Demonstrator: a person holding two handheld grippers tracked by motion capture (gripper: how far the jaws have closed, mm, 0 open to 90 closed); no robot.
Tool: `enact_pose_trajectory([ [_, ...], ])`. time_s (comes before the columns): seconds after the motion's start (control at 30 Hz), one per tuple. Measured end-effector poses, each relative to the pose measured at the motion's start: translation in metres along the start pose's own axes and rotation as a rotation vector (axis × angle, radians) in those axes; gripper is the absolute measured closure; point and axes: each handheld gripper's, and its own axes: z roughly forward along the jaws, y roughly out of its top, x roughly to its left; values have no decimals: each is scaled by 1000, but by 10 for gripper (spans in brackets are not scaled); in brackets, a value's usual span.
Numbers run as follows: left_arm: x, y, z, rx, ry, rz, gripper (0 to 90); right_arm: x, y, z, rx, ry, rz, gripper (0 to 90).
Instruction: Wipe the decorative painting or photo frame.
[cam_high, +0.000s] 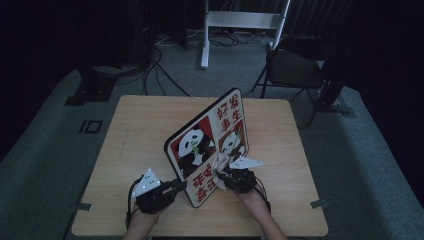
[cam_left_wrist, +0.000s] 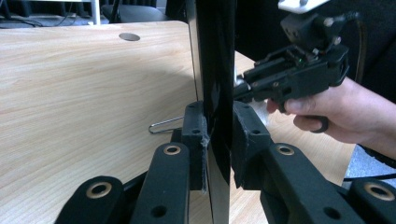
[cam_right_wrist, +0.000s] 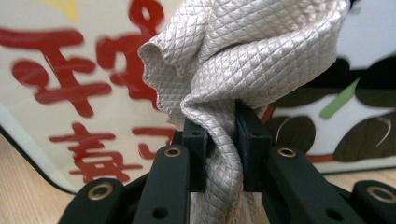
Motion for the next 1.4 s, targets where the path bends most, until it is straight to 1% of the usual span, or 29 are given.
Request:
enact_pose_trajectory([
  [0.23,0,0,0,1,-1,1,780,-3,-12,5,25,3,29,766],
  [0.53,0,0,0,0,0,0,780,-6,-23,10,61,-11,34,767],
  [0.6,0,0,0,0,1,0,780,-7,-27,13,87,-33,26,767],
  [0.63,0,0,0,0,1,0,780,-7,-27,13,87,-33,26,767],
  [0.67,0,0,0,-1,1,1,780,-8,-29,15,99,-35,38,767],
  [0.7,0,0,0,0,0,1,780,-8,-31,16,108,-37,38,767],
  [0.77,0,0,0,0,0,1,780,-9,-32,16,112,-38,42,767],
  [0.8,0,0,0,-1,-3,0,780,-10,-32,15,109,-27,53,769],
  [0.83,0,0,1,-1,-2,0,780,-9,-31,14,109,-22,51,770],
  [0.9,0,0,1,0,-4,-2,780,-8,-27,9,87,-16,48,770],
  [1.0,1,0,1,1,-4,-1,780,-6,-13,-1,38,-12,37,769],
  [1.1,1,0,1,0,-4,-2,780,-3,6,-13,-23,-6,23,770],
  [1.3,1,0,1,0,-4,-2,780,9,48,-38,-144,8,-27,769],
  [1.33,1,0,1,-1,-4,-3,780,9,48,-38,-144,8,-27,769],
  [1.37,1,0,1,0,-4,0,780,12,61,-45,-177,13,-39,770],
  [1.4,1,0,1,0,-3,-1,780,14,67,-47,-191,14,-46,770],
])
